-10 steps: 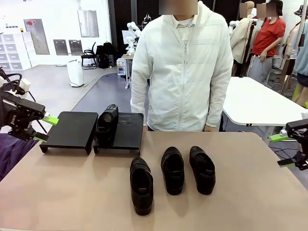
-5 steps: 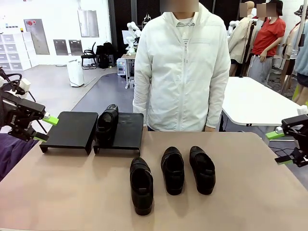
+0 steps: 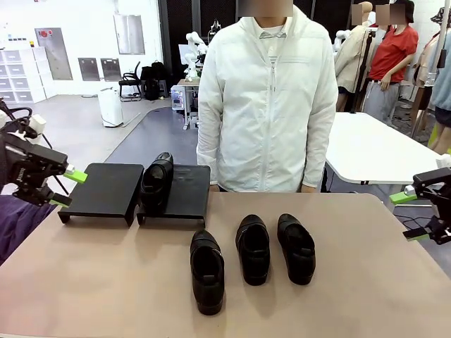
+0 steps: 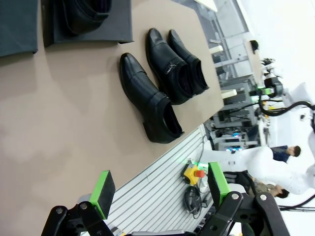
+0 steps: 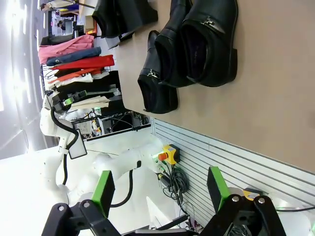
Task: Organize the shoes by placing them on the stand.
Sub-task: Place the Shoe from the middle of the table onto the Shoes Stand.
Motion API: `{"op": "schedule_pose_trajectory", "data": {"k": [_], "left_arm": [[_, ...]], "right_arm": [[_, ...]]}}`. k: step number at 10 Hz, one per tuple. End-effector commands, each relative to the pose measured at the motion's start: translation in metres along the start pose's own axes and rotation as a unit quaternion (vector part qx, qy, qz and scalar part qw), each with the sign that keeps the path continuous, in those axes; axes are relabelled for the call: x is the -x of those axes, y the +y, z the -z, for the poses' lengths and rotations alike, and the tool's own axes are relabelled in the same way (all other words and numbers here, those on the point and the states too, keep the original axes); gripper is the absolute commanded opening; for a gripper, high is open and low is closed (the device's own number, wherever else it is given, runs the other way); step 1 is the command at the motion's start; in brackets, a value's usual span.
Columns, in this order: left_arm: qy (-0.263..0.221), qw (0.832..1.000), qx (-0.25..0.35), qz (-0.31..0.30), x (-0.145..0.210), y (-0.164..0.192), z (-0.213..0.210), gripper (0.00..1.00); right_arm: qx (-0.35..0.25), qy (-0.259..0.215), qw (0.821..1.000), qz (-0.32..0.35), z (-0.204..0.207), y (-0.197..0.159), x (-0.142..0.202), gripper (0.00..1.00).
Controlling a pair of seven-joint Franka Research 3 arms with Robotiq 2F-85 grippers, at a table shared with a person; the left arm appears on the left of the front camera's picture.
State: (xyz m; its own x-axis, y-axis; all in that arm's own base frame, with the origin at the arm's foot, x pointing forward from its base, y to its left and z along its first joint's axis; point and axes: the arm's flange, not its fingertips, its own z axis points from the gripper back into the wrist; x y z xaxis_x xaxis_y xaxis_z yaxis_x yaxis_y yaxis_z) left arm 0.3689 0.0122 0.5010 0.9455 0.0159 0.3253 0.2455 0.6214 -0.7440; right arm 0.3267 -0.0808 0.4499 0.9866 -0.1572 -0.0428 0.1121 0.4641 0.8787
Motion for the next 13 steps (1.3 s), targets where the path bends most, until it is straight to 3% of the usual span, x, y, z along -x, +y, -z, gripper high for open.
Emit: {"op": "schedule_pose_trajectory", "data": {"k": [1, 2, 3, 4, 5, 7, 8, 10, 11, 12, 13], "left_arm": [[0.036, 0.997, -0.063, 0.015, -0.010, -0.065, 0.058, 0.98], [0.102, 0.990, -0.089, 0.023, -0.014, -0.107, 0.106, 0.98], [0.103, 0.978, -0.179, -0.021, -0.004, -0.143, 0.163, 0.98], [0.134, 0.964, -0.232, -0.007, 0.009, -0.159, 0.197, 0.98], [0.157, 0.949, -0.272, 0.028, 0.020, -0.166, 0.214, 0.98], [0.148, 0.940, -0.301, 0.063, 0.024, -0.175, 0.223, 0.98], [0.136, 0.955, -0.261, 0.035, 0.049, -0.181, 0.240, 0.98], [0.136, 0.955, -0.261, 0.035, 0.049, -0.181, 0.240, 0.98], [0.148, 0.947, -0.281, 0.051, 0.043, -0.177, 0.243, 0.98], [0.142, 0.931, -0.337, 0.013, 0.046, -0.169, 0.269, 0.98], [0.154, 0.926, -0.346, -0.008, 0.050, -0.160, 0.288, 0.98]], "right_arm": [[-0.010, -0.001, 1.000, 0.008, -0.002, 0.004, 0.000, 1.00], [-0.010, -0.001, 1.000, 0.008, -0.002, 0.004, 0.000, 1.00], [-0.010, -0.001, 1.000, 0.008, -0.002, 0.004, 0.000, 1.00], [-0.010, -0.001, 1.000, 0.008, -0.002, 0.004, 0.000, 1.00], [-0.010, -0.001, 1.000, 0.008, -0.002, 0.004, 0.000, 1.00], [-0.010, -0.001, 1.000, 0.008, -0.002, 0.004, 0.000, 1.00], [-0.010, -0.001, 1.000, 0.008, -0.002, 0.004, 0.000, 1.00], [-0.010, -0.001, 1.000, 0.008, -0.002, 0.004, 0.000, 1.00], [-0.010, -0.001, 1.000, 0.008, -0.002, 0.004, 0.000, 1.00], [-0.010, -0.001, 1.000, 0.008, -0.002, 0.004, 0.000, 1.00], [-0.010, -0.001, 1.000, 0.008, -0.002, 0.004, 0.000, 1.00]]}}
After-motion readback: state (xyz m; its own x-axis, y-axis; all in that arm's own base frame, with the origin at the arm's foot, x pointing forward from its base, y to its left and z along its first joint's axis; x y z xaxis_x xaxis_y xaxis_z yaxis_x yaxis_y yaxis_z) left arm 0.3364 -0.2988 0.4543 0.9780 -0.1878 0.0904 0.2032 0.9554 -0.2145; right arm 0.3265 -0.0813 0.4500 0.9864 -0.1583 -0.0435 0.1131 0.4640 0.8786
